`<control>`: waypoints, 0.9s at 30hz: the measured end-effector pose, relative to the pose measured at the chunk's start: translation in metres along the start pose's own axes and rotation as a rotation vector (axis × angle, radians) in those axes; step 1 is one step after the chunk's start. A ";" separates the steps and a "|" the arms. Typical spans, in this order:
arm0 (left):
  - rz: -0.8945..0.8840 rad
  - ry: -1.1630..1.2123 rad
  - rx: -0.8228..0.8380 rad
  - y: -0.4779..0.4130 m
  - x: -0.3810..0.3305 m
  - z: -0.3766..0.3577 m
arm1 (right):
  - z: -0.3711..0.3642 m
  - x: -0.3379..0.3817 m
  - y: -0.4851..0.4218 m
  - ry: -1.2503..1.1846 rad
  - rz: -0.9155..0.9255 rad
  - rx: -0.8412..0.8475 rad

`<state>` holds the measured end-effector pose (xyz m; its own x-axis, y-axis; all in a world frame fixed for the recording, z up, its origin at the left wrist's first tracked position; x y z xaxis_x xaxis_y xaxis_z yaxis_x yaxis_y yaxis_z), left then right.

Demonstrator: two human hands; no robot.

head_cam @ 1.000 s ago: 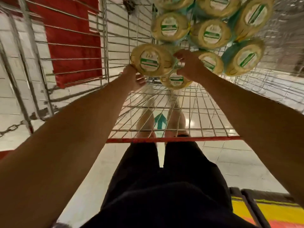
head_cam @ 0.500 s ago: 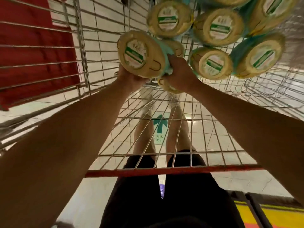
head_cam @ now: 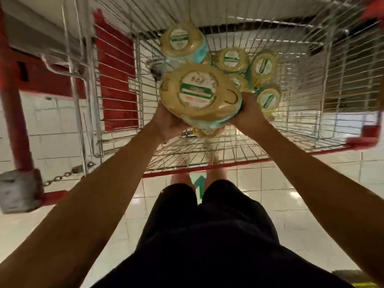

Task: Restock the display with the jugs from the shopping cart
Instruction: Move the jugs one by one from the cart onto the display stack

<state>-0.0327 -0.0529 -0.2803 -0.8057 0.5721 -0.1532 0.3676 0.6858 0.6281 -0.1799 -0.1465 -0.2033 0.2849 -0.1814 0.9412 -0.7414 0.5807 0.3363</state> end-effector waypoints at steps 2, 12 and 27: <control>-0.007 -0.080 0.039 0.027 0.002 -0.031 | 0.003 0.025 0.031 0.002 0.013 -0.095; 0.049 -0.328 0.105 0.106 0.069 -0.129 | -0.028 0.097 0.213 -0.057 0.134 -0.554; 0.248 -0.600 0.123 0.032 0.319 -0.261 | 0.093 0.038 0.495 -0.029 0.110 -0.815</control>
<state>-0.3988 0.0343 -0.1097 -0.3050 0.8465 -0.4363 0.5877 0.5278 0.6132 -0.5927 0.0606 0.0021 0.2124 -0.1039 0.9716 -0.0870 0.9884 0.1247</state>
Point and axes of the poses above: each hand's wrist, its own y-axis away from the middle knuckle, its own z-axis out of the back of the hand, x = y × z, the point moved 9 cm from there along -y, towards the middle knuckle, and after that the axes turned 12 degrees about x, right-handed, at the moved point
